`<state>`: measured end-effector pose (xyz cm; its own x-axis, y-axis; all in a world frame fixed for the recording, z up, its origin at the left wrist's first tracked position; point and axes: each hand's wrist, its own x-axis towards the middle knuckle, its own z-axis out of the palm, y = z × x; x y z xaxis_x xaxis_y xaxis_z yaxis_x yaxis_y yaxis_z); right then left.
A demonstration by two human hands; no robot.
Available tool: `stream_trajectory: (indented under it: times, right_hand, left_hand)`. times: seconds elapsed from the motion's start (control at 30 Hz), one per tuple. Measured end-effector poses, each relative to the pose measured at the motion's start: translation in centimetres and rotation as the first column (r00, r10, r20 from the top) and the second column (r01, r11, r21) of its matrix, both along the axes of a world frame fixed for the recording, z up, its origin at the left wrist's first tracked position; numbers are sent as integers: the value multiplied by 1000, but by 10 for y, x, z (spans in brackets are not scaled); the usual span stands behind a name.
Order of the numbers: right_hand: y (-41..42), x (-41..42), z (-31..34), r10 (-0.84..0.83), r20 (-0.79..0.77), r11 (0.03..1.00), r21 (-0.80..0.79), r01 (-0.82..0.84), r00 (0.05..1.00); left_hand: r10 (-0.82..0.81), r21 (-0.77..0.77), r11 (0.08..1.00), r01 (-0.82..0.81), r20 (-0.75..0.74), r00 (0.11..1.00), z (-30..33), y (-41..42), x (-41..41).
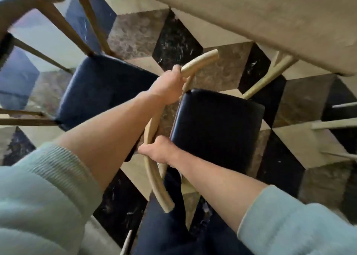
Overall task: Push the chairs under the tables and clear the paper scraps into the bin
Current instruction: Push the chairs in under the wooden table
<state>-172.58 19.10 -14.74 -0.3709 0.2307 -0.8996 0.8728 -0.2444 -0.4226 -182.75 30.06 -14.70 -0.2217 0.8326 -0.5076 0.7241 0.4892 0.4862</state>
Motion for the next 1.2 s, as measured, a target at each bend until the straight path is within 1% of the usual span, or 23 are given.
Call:
stream_trajectory:
  times: [0.07, 0.2, 0.37, 0.43, 0.5, 0.6, 0.67, 0.73, 0.87, 0.93, 1.03, 1.13, 1.2]
  right_hand:
    - [-1, -5, 3, -39, 12, 999, -13, 39, 999]
    - [-2, -3, 9, -4, 14, 998, -66, 5, 1000]
    - [1, 8, 18, 134, 9, 986, -98, -133, 991]
    - [4, 18, 17, 153, 6, 985, -86, -152, 988]
    - [8, 29, 17, 160, 7, 986, -40, -160, 987]
    - [15, 49, 12, 141, -57, 990, -20, -142, 988]
    - [24, 65, 12, 137, -102, 990, -17, -139, 985]
    - [36, 79, 13, 174, -108, 985, 7, -174, 979]
    - [72, 107, 21, 308, -85, 951, 47, -305, 947]
    - [87, 117, 25, 321, -70, 945, 87, -315, 945]
    - [92, 123, 28, 326, -87, 939, 142, -312, 941]
    - [90, 128, 26, 337, -112, 936, 146, -320, 935]
    - [90, 133, 23, 351, -114, 929, 165, -331, 929]
  left_hand:
    - [16, 10, 1000, -16, 31, 999, -1, -2, -5]
    - [92, -8, 996, -92, 77, 993, 4, -11, -17]
    - [271, -50, 962, -267, 121, 955, 5, -34, -40]
    - [340, -57, 940, -335, 154, 928, 6, -42, -43]
    - [388, -56, 922, -384, 154, 909, 6, -46, -38]
    - [464, -61, 886, -460, 147, 874, 5, -48, -27]
    - [519, -66, 854, -515, 149, 842, 4, -46, -16]
    - [578, -73, 816, -574, 151, 802, 4, -45, -7]
    - [687, -70, 726, -684, 125, 716, 6, -40, 16]
    - [723, -59, 690, -722, 116, 681, 8, -34, 22]
    - [778, -62, 628, -776, 98, 621, 8, -31, 26]
    - [829, -89, 559, -824, 69, 555, 4, -39, 33]
    - [847, -83, 531, -843, 53, 528, 2, -40, 41]
